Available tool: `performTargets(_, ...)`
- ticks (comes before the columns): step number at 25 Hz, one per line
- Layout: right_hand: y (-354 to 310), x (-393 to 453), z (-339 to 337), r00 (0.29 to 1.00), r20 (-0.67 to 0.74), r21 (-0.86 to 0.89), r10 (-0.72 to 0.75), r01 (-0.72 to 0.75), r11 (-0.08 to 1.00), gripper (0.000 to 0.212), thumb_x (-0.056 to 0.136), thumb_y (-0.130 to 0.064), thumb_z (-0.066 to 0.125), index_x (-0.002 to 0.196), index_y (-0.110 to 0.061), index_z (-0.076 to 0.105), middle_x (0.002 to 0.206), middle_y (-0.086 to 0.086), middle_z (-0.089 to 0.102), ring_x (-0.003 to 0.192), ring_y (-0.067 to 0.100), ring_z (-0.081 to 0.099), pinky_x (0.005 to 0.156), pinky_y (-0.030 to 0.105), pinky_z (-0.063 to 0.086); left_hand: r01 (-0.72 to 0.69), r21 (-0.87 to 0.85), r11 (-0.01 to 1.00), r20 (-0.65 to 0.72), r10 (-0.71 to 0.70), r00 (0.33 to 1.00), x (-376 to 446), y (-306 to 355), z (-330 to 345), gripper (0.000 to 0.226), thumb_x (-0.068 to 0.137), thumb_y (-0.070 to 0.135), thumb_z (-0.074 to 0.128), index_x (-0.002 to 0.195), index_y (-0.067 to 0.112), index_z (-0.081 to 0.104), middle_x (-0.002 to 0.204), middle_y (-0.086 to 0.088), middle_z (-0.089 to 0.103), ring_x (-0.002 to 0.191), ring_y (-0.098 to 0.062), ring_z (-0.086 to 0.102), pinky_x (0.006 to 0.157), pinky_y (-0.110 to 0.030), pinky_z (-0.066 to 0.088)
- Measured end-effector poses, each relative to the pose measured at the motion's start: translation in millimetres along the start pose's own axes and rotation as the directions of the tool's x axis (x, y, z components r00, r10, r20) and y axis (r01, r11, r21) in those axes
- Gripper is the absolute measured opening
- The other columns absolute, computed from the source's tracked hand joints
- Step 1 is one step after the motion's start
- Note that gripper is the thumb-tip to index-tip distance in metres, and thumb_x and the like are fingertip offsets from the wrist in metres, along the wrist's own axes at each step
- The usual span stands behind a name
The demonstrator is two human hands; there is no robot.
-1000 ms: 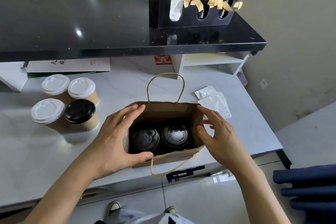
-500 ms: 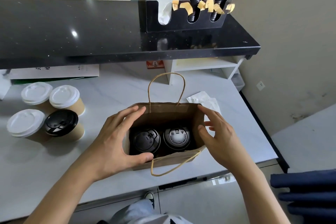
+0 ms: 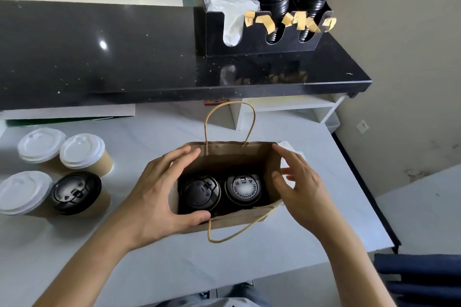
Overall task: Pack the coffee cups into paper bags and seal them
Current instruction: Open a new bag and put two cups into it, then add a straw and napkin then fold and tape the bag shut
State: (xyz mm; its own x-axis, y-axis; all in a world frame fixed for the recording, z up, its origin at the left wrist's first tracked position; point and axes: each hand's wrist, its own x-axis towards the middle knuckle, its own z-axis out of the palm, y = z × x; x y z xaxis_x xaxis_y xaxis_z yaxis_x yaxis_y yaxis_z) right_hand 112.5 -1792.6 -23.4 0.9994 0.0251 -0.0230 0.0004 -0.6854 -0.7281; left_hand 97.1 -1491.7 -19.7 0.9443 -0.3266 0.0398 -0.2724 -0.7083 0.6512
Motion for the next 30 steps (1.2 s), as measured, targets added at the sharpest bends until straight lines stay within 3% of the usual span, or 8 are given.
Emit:
performTargets(3, 2, 18, -2, 0.999, 0.03, -0.013, -0.038, 0.038, 0.999, 0.053, 0.1, -0.026, 0.055, 0.147, -0.045, 0.043, 0.121, -0.042, 0.044, 0.105, -0.015, 0.058, 0.093, 0.025, 0.049, 0.035, 0.007, 0.999, -0.037, -0.035, 0.999, 10, 1, 0, 0.105, 0.064, 0.074, 0.07, 0.155, 0.049, 0.025, 0.159, 0.034, 0.016, 0.148, 0.007, 0.012, 0.116, -0.023, 0.021)
performTargets(10, 15, 59, -19, 0.986, 0.113, -0.01, -0.12, 0.121, 0.993, 0.056, 0.094, -0.039, 0.051, 0.149, -0.042, 0.042, 0.132, -0.027, 0.049, 0.108, -0.009, 0.06, 0.094, 0.03, 0.053, 0.106, 0.076, 0.991, -0.195, -0.089, 0.977, 34, 13, 7, 0.087, 0.073, 0.072, 0.063, 0.151, 0.042, 0.039, 0.155, 0.032, 0.03, 0.144, 0.002, 0.026, 0.115, -0.021, 0.025)
performTargets(17, 18, 74, -29, 0.969, 0.17, 0.032, -0.176, 0.173, 0.984, 0.049, 0.091, -0.046, 0.056, 0.14, -0.044, 0.05, 0.122, -0.027, 0.049, 0.102, -0.005, 0.061, 0.085, 0.023, 0.052, 0.198, 0.073, 0.977, -0.228, -0.177, 0.958, 31, 19, 15, 0.077, 0.079, 0.07, 0.058, 0.149, 0.043, 0.042, 0.156, 0.034, 0.031, 0.145, -0.001, 0.029, 0.113, -0.016, 0.023)
performTargets(21, 16, 76, -32, 0.965, 0.164, 0.044, -0.203, 0.198, 0.979, 0.044, 0.09, -0.047, 0.059, 0.133, -0.047, 0.053, 0.12, -0.026, 0.051, 0.101, -0.005, 0.061, 0.083, 0.02, 0.05, 0.215, 0.078, 0.973, -0.255, -0.189, 0.948, 30, 22, 15, 0.07, 0.083, 0.069, 0.054, 0.147, 0.044, 0.043, 0.154, 0.034, 0.033, 0.144, -0.004, 0.031, 0.112, -0.021, 0.027)
performTargets(30, 8, 94, -58, 0.968, 0.067, 0.059, -0.243, 0.239, 0.969, 0.036, 0.091, -0.036, 0.067, 0.126, -0.043, 0.061, 0.11, -0.021, 0.057, 0.095, -0.001, 0.064, 0.075, 0.012, 0.048, 0.172, 0.087, 0.981, -0.324, -0.136, 0.936, 47, 38, 1, 0.053, 0.092, 0.062, 0.05, 0.141, 0.042, 0.05, 0.144, 0.027, 0.045, 0.139, -0.008, 0.039, 0.11, -0.01, 0.025)
